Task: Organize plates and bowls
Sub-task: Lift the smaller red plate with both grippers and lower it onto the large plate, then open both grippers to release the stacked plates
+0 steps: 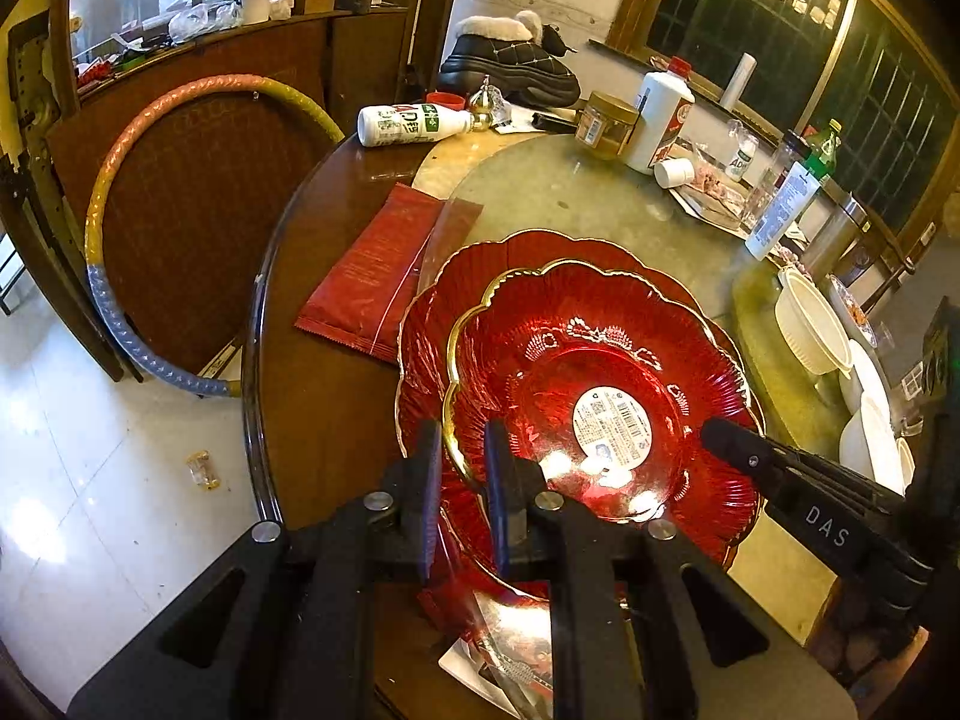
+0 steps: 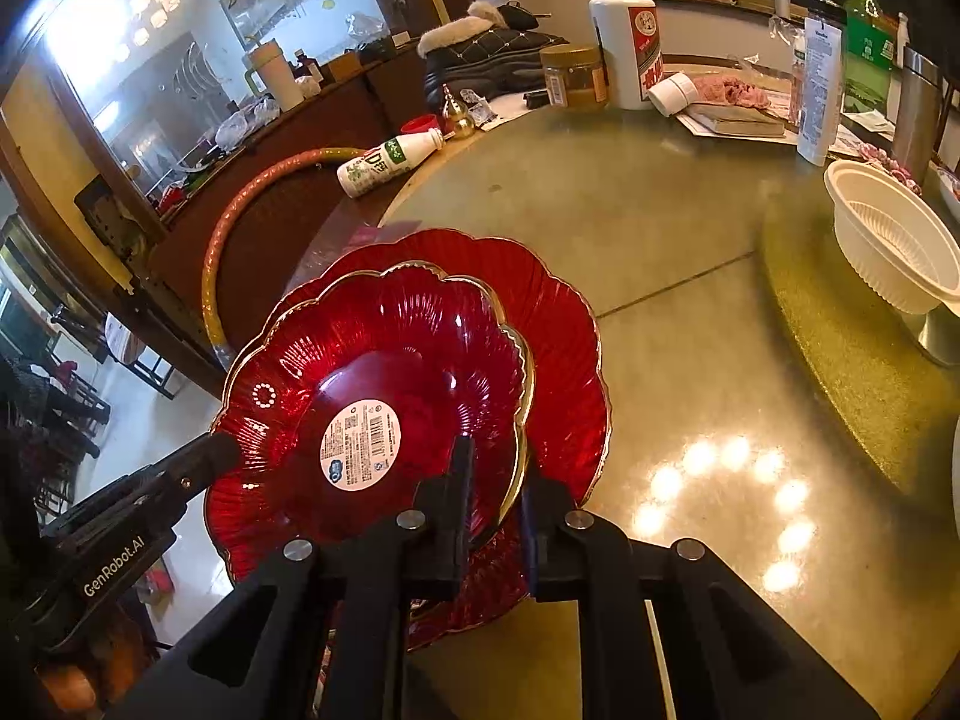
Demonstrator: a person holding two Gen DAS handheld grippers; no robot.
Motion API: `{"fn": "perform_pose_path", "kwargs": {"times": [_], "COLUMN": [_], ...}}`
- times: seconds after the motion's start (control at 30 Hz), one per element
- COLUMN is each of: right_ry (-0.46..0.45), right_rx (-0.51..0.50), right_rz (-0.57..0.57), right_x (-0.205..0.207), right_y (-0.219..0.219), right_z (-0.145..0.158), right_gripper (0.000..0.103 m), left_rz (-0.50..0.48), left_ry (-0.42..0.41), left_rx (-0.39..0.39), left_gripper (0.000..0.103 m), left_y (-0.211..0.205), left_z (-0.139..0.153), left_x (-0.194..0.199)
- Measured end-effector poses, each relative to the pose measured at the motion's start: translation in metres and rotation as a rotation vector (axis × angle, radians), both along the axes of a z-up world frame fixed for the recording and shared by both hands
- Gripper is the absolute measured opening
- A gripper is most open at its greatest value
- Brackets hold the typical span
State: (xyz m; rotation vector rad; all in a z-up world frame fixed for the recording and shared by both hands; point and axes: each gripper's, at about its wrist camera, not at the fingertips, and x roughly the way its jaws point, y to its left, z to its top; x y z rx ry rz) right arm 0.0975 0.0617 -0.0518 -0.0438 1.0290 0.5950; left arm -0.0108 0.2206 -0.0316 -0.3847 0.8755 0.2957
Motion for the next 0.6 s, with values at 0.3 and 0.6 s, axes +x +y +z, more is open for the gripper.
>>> {"fn": "perform_pose_path", "kwargs": {"times": [0.3,0.6], "right_ry": [-0.016,-0.102], "right_rx": [-0.039,-0.067], "right_rz": [-0.001,-0.011], "right_x": [-0.003,-0.007], "right_y": [0.005,0.005], "right_z": [0.005,0.017], "right_gripper": [0.019,0.05], "left_rz": [0.028,0.122], "left_ry": [-0.032,-0.082], "left_rx": [0.056,0.012], "left_gripper": [0.011,0.025], "left_y": [0.005,0.02], "left_z": [0.009,0.017], "left_x": [-0.002,-0.008]}}
